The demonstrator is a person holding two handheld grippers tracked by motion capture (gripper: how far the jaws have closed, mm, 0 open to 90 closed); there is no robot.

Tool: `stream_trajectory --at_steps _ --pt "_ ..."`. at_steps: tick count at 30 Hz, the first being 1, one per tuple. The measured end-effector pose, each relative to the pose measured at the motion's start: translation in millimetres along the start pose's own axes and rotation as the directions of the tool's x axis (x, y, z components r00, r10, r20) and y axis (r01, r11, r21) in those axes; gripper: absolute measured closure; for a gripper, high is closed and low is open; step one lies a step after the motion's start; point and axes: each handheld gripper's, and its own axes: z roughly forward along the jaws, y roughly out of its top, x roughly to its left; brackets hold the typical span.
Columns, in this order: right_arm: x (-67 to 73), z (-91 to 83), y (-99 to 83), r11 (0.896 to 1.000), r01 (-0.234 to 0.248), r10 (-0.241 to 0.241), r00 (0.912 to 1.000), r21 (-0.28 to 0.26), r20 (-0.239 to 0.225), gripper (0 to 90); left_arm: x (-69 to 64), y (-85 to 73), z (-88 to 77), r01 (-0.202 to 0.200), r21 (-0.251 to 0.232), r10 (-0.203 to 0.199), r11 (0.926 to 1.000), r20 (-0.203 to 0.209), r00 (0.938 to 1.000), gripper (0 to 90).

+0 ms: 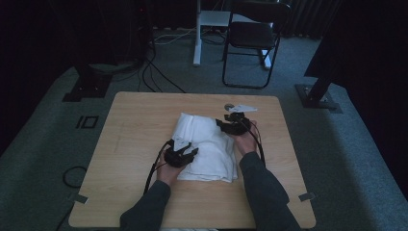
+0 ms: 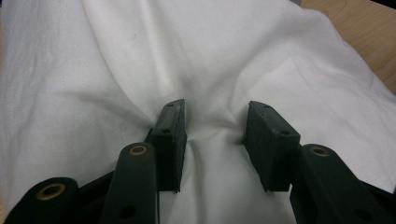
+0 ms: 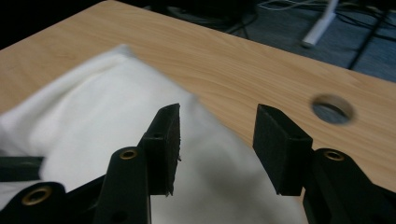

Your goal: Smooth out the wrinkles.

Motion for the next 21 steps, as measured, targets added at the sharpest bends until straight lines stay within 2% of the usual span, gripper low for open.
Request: stream_trajectory --at_steps 2,3,6,7,9,10,11,13,17,20,21 --pt "4.0 3.8 2.1 1.0 0.012 -0.012 0.9998 0.003 -0.013 50.5 0.1 -0.2 0.0 0.001 -0.002 -0.001 1.0 0.001 1.0 58.1" --pt "12.1 11.6 5.7 0.999 0.033 -0.033 0.9989 0.0 -0.033 50.5 0.1 -0.3 -0.1 0.001 -0.002 -0.001 1.0 0.001 1.0 58.0" --pt "17.3 25.2 9.2 0.999 0.024 -0.023 0.9988 0.025 -0.043 52.3 -0.2 -1.1 -0.4 0.005 -0.008 -0.005 1.0 0.0 1.0 58.0" --pt "16.8 30.2 9.1 0.999 0.007 -0.005 0.9992 0.044 -0.04 57.4 -0.3 -1.4 -0.5 0.008 -0.009 -0.008 0.9999 0.001 1.0 58.0" --pt "14.5 38.6 7.0 0.994 -0.022 0.025 0.9993 0.111 -0.027 77.7 -0.3 -2.1 -0.6 0.011 -0.013 -0.011 0.9999 0.002 0.9999 57.9" --pt "14.0 40.5 4.9 0.992 -0.017 0.019 0.9997 0.128 -0.018 86.6 -0.1 -2.4 -0.6 0.015 -0.015 -0.015 0.9998 0.004 0.9999 58.0" --pt "13.7 40.3 2.9 0.99 -0.015 0.015 0.9999 0.139 0.0 89.3 -0.1 -2.7 -0.6 0.019 -0.016 -0.019 0.9997 0.004 0.9998 58.0" --pt "10.1 36.9 -1.0 0.991 -0.021 0.02 0.9998 0.135 0.01 89.8 -0.4 -2.9 -0.3 0.018 -0.017 -0.018 0.9997 0.004 0.9998 58.0" --pt "-6.1 22.6 -6.9 0.992 -0.059 0.051 0.9961 0.109 0.071 90.0 -1.9 -3.4 0.4 0.021 -0.019 -0.021 0.9996 0.013 0.9997 58.0" --pt "-13.4 17.6 -10.9 0.99 -0.077 0.068 0.9944 0.114 0.081 89.8 -3.2 -3.6 1.5 0.026 -0.024 -0.026 0.9993 0.024 0.9994 58.0" --pt "-16.0 13.5 -15.6 0.991 -0.078 0.068 0.993 0.112 0.097 82.5 -3.7 -3.5 1.8 0.027 -0.022 -0.026 0.9994 0.022 0.9994 57.9"
